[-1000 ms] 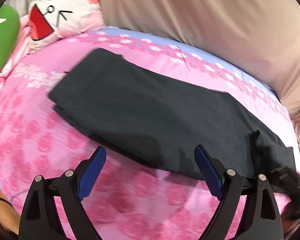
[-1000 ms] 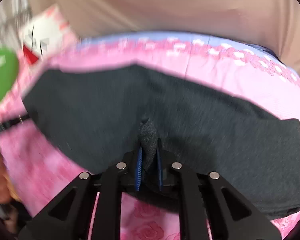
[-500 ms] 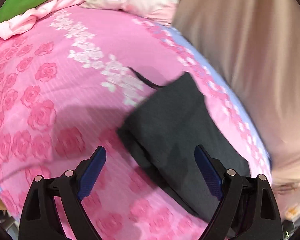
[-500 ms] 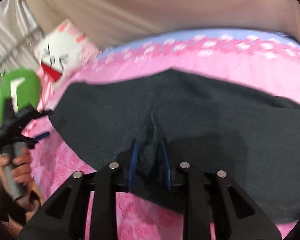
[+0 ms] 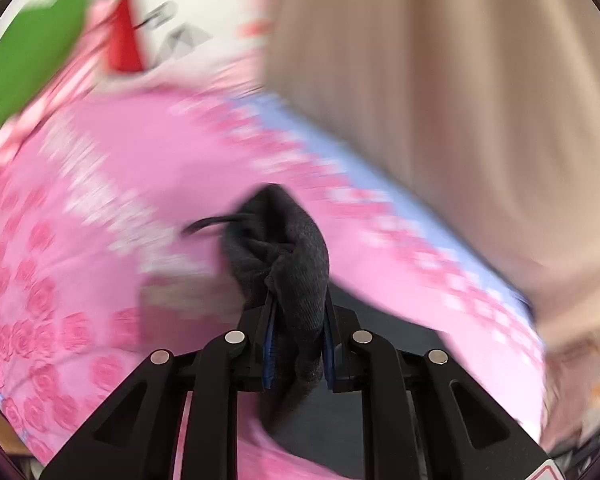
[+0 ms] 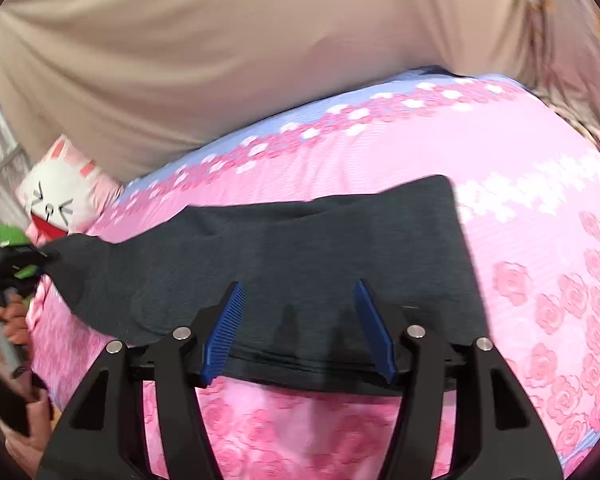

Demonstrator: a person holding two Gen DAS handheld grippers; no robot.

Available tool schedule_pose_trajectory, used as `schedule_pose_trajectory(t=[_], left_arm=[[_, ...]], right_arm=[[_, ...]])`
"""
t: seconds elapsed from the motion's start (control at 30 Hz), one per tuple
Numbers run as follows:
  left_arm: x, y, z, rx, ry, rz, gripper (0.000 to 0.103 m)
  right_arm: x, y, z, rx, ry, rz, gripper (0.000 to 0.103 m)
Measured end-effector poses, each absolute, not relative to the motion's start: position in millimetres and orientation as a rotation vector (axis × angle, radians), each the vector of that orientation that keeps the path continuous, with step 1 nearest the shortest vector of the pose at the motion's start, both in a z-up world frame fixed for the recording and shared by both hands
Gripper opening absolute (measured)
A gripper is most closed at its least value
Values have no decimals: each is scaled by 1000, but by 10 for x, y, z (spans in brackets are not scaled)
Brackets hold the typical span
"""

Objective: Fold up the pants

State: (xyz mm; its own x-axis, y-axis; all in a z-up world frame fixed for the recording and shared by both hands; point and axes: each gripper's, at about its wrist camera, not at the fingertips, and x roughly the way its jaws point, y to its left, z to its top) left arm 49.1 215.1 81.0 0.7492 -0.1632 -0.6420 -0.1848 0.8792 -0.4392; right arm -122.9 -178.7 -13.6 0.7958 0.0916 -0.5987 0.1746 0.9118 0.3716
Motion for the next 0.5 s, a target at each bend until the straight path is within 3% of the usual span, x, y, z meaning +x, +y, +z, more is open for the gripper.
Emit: schedule_pose_trajectory(t=[0.13,0.23,0.3,0.37,0.5], left_arm=[[218,1138,1331,-328,646,-170,15],[45,372,1383,-233,670,-315,15],[2,-137,1187,-185,754,-412,18],[4,-661,800,-104,890,-496,29],[-107,-1174,135,73,1010,-476,31]], right_arm=[[-1356,-2028,-195,488,628,-68,57],[-1492,-2186,-204,514,607,-74,57],[-1570,-2263,-217,519,601,-81,59],[-1665,-2360,-242,532,596,-94,60],[-1814,-2509,-259,538,593,-124,60]])
